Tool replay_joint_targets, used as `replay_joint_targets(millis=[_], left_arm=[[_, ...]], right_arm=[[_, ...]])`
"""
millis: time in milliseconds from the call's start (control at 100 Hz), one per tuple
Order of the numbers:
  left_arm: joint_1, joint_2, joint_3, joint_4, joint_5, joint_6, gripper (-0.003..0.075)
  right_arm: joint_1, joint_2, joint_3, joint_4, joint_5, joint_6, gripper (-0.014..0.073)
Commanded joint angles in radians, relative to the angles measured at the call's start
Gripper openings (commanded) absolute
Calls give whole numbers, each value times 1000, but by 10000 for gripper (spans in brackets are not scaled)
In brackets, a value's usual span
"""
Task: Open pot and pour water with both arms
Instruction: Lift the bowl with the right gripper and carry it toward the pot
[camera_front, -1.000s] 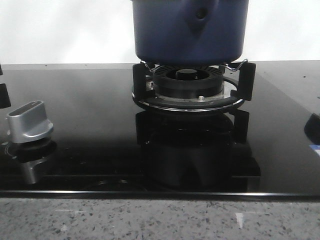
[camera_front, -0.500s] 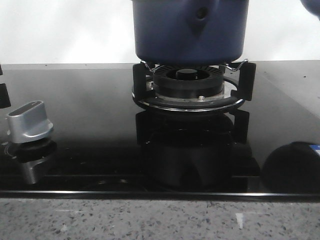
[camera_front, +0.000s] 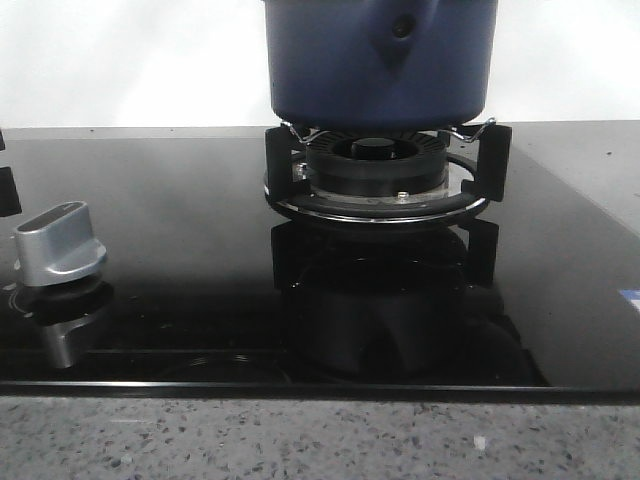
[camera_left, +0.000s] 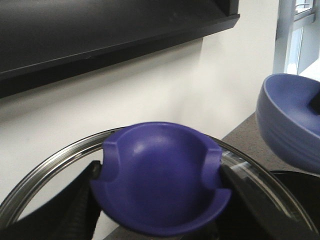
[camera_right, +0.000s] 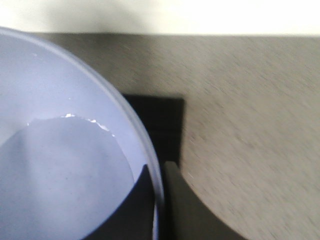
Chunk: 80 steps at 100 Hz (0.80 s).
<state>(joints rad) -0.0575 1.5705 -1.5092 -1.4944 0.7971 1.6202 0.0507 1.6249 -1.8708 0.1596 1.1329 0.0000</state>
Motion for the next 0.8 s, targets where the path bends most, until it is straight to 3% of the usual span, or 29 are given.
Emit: replay_joint_targets(millis=[0, 320, 500, 650, 790], left_arm=[[2, -55, -39, -88, -25, -9, 190], [2, -55, -39, -88, -48, -9, 190], [2, -55, -39, -88, -58, -9, 190], [2, -55, -39, -88, -58, -9, 190], [2, -55, -39, -88, -58, -9, 190]], right_arm=[[29, -27, -39, 25, -130, 0, -55], [117, 7, -11, 9, -393, 0, -55], [137, 3, 60, -2, -518, -66, -55], [152, -35, 201, -4, -706, -117, -55], [166, -105, 371, -4, -976, -136, -55]])
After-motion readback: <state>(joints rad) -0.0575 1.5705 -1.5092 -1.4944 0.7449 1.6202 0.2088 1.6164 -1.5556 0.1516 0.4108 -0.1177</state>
